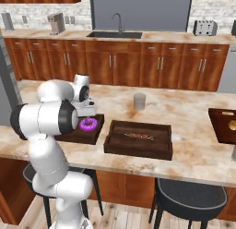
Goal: Take the donuts from the fridge and place them on the empty tray on the dining counter.
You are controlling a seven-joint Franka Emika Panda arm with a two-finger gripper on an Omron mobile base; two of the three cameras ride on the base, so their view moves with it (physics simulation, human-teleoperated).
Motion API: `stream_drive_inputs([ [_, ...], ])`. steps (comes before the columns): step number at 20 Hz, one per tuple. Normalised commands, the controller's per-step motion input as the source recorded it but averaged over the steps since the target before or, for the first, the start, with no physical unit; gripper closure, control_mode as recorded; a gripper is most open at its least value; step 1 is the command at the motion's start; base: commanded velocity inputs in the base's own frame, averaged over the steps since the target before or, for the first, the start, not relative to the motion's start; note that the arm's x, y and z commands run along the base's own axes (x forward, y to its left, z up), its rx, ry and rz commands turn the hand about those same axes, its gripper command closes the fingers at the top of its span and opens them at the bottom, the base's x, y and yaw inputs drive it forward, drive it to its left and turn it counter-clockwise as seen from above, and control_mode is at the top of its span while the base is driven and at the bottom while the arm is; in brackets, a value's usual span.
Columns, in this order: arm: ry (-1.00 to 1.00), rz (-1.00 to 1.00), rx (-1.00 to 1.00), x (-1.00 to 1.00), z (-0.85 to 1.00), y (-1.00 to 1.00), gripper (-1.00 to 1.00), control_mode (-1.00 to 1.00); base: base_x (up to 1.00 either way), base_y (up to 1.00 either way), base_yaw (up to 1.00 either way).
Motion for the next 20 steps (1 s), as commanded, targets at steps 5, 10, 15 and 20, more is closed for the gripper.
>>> stream_drive_inputs([
  [5,-0.23,0.0,0.0,-0.95,0.67,-0.15,-1.0,-1.0,0.0,0.0,0.0],
  [10,-0.44,-0.01,0.04,-0.98,0.93,-0.49,-1.0,-1.0,0.0,0.0,0.0],
  [15,-0.29,0.0,0.07,-0.67,1.0,-0.43,-1.0,-1.0,0.0,0.0,0.0],
  [20,-0.29,0.0,0.07,-0.77,1.0,-0.35,-1.0,-1.0,0.0,0.0,0.0],
])
